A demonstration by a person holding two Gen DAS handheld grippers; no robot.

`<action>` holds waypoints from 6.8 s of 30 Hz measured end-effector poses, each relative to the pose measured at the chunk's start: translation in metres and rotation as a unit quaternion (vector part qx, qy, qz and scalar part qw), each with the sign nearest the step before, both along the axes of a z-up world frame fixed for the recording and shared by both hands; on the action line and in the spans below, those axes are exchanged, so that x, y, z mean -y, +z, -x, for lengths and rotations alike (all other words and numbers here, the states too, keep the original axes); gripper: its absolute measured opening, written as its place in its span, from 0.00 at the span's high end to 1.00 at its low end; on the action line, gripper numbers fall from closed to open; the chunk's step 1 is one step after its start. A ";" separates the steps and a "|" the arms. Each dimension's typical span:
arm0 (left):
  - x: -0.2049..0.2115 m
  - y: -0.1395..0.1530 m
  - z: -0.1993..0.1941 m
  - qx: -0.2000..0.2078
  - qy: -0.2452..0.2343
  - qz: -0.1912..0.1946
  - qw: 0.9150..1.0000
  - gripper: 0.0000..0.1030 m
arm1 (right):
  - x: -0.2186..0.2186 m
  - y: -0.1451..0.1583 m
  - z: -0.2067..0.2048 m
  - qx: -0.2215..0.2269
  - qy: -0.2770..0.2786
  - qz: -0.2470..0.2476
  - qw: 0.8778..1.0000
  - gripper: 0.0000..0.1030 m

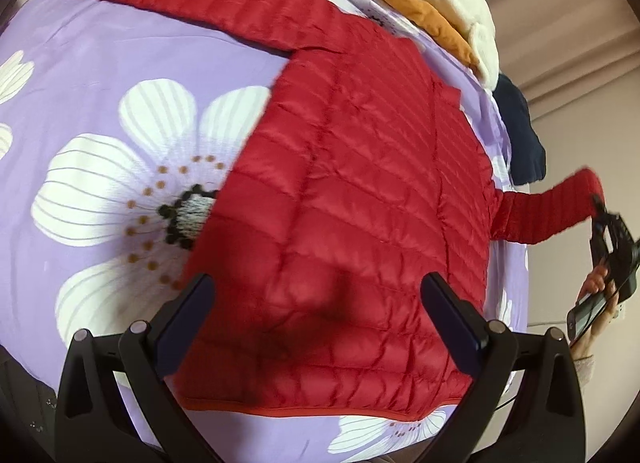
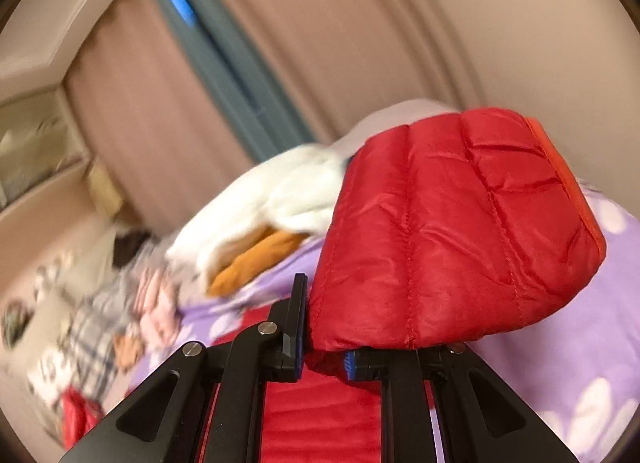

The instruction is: Fold large clothes

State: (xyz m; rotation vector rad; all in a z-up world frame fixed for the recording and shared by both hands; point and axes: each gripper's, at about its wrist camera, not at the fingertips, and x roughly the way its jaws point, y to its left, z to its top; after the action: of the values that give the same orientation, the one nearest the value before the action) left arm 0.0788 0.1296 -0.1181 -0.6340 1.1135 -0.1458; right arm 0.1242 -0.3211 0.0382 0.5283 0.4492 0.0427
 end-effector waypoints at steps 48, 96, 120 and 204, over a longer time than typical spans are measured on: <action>-0.106 -0.030 0.028 -0.006 0.094 0.013 0.995 0.00 | -0.325 -0.175 -0.153 -0.194 0.274 0.246 0.909 0.54; -0.168 -0.027 -0.051 0.065 0.184 0.147 0.970 0.00 | -0.248 -0.182 0.015 -0.180 0.307 0.110 0.928 0.51; -0.244 -0.059 -0.139 0.093 0.279 0.240 0.925 0.00 | -0.248 -0.184 0.015 -0.169 0.321 0.107 0.926 0.43; -0.058 0.013 -0.021 0.092 -0.012 -0.142 0.986 0.28 | -0.330 -0.101 -0.120 -0.078 0.275 0.289 0.914 0.25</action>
State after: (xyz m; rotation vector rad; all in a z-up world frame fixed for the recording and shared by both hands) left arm 0.0999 0.1874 -0.1055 -0.3458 0.9421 -0.0628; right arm 0.2438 0.0088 -0.0624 -0.1933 0.7258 0.3992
